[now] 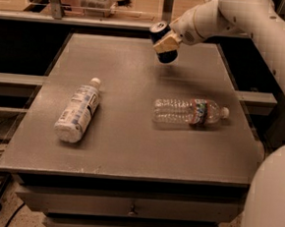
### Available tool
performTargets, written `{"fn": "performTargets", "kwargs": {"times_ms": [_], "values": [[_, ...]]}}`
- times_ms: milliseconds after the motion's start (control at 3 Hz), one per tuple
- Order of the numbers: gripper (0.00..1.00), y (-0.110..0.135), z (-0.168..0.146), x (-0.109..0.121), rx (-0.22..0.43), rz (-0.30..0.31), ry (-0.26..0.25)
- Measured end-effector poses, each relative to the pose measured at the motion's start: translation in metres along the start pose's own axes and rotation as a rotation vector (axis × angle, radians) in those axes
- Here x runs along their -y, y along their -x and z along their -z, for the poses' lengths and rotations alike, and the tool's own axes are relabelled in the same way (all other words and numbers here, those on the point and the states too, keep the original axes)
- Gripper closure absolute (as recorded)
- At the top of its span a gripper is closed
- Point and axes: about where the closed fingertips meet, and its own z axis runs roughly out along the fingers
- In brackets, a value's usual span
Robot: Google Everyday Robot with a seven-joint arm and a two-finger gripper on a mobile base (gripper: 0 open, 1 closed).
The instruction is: Knock pepsi can over
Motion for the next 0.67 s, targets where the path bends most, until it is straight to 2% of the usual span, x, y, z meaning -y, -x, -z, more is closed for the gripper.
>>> {"fn": "performTargets", "kwargs": {"times_ms": [333,667], "values": [[0.84,-0.012,0.006,-0.014,-0.141,0.149,0.084],[0.62,-0.032,0.011,-0.035,-0.259,0.216,0.199]]}}
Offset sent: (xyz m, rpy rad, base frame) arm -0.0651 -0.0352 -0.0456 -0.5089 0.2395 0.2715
